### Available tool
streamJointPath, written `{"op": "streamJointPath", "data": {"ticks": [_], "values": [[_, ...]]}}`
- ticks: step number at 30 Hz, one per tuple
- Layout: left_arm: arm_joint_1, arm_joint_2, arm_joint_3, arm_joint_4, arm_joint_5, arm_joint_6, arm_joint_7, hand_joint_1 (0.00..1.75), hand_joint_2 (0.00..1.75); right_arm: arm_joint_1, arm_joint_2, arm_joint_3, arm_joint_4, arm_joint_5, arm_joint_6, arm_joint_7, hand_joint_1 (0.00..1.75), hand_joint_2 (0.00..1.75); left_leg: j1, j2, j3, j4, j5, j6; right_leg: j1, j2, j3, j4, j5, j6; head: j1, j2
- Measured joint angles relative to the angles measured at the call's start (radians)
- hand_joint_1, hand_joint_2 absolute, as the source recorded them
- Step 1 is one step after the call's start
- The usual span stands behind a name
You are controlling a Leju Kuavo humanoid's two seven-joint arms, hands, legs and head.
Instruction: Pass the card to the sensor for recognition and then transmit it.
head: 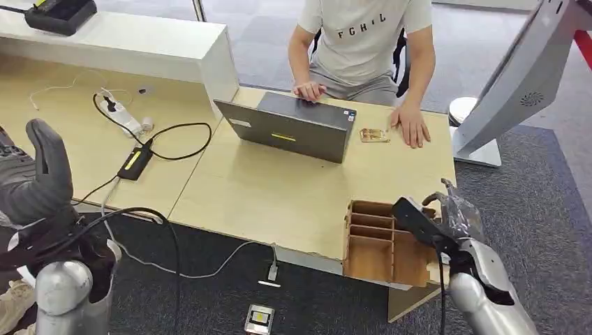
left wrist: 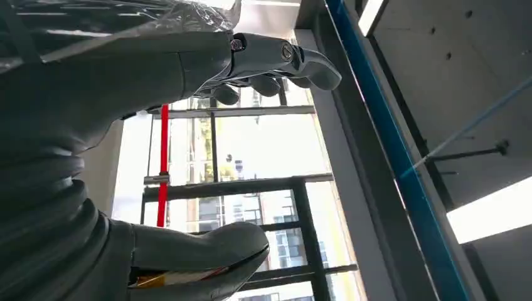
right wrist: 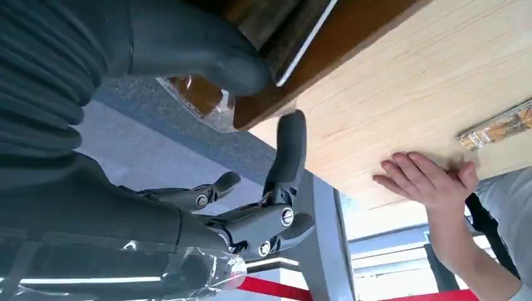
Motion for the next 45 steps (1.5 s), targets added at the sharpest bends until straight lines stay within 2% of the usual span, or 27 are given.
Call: {"op": "streamJointPath", "data": {"ticks": [1, 2, 19, 32, 33, 34, 35, 44, 45], "values": [[0.0, 0.0, 0.0, 0.0, 0.0, 0.0, 0.0, 0.0, 1.75, -0.002, 0.0, 0.0, 0.0, 0.0, 0.0, -0.001, 0.02, 1.75, 0.0, 0.0, 0.0, 0.0, 0.0, 0.0, 0.0, 0.0, 0.0, 0.0, 0.0, 0.0, 0.0, 0.0], [0.0, 0.0, 0.0, 0.0, 0.0, 0.0, 0.0, 0.0, 1.75, -0.004, 0.001, 0.0, 0.0, 0.0, -0.001, -0.004, 0.0, 1.75, 0.0, 0.0, 0.0, 0.0, 0.0, 0.0, 0.0, 0.0, 0.0, 0.0, 0.0, 0.0, 0.0, 0.0], [0.006, 0.0, 0.01, -0.008, 0.0, 0.0, 0.002, 0.0, 1.75, -0.026, 0.008, -0.006, 0.01, -0.009, -0.03, 0.006, 0.0, 1.75, 0.0, 0.0, 0.001, 0.0, 0.0, 0.0, 0.0, 0.0, 0.001, 0.0, 0.0, 0.0, 0.0, 0.0], [0.014, 0.0, 0.017, -0.01, 0.029, 0.0, -0.01, 0.0, 1.75, -0.003, -0.017, -0.026, -0.041, -0.019, -0.03, 0.026, 0.0, 1.75, 0.0, 0.0, 0.001, 0.0, 0.0, 0.0, 0.0, 0.0, 0.0, 0.0, 0.0, 0.0, 0.0, 0.0], [0.014, 0.0, 0.017, -0.01, 0.034, 0.0, -0.011, 0.0, 1.75, 0.001, -0.018, -0.027, -0.049, -0.021, -0.031, 0.028, 0.24, 1.75, 0.0, 0.0, 0.001, 0.0, 0.0, 0.0, 0.0, 0.0, 0.0, 0.0, 0.0, 0.0, 0.0, 0.0], [0.013, 0.0, 0.017, -0.01, 0.037, 0.0, -0.014, 0.0, 1.75, 0.005, -0.02, -0.029, -0.056, -0.023, -0.033, 0.029, 0.7, 1.75, 0.0, 0.0, 0.001, 0.0, 0.0, 0.0, 0.0, 0.0, 0.0, 0.0, 0.0, 0.0, 0.0, 0.0], [0.013, 0.0, 0.017, -0.01, 0.04, 0.0, -0.018, 0.0, 1.75, 0.009, -0.022, -0.032, -0.065, -0.024, -0.035, 0.03, 1.75, 1.75, 0.0, 0.0, 0.001, 0.0, 0.0, 0.0, 0.0, 0.0, 0.0, 0.0, 0.0, 0.0, 0.0, 0.0], [0.013, 0.0, 0.019, -0.01, 0.046, 0.0, -0.028, 0.0, 1.75, 0.034, -0.028, -0.05, -0.137, -0.038, -0.073, 0.031, 1.75, 1.75, 0.0, 0.0, 0.0, 0.0, 0.0, 0.0, 0.0, 0.0, 0.0, 0.0, 0.0, 0.0, 0.0, 0.0], [0.013, 0.0, 0.019, -0.01, 0.048, 0.0, -0.029, 0.0, 1.75, 0.037, -0.029, -0.052, -0.149, -0.04, -0.075, 0.031, 1.62, 1.75, 0.0, 0.0, 0.0, 0.0, 0.0, 0.0, 0.0, 0.0, 0.0, 0.0, 0.0, 0.0, 0.0, 0.0]]}}
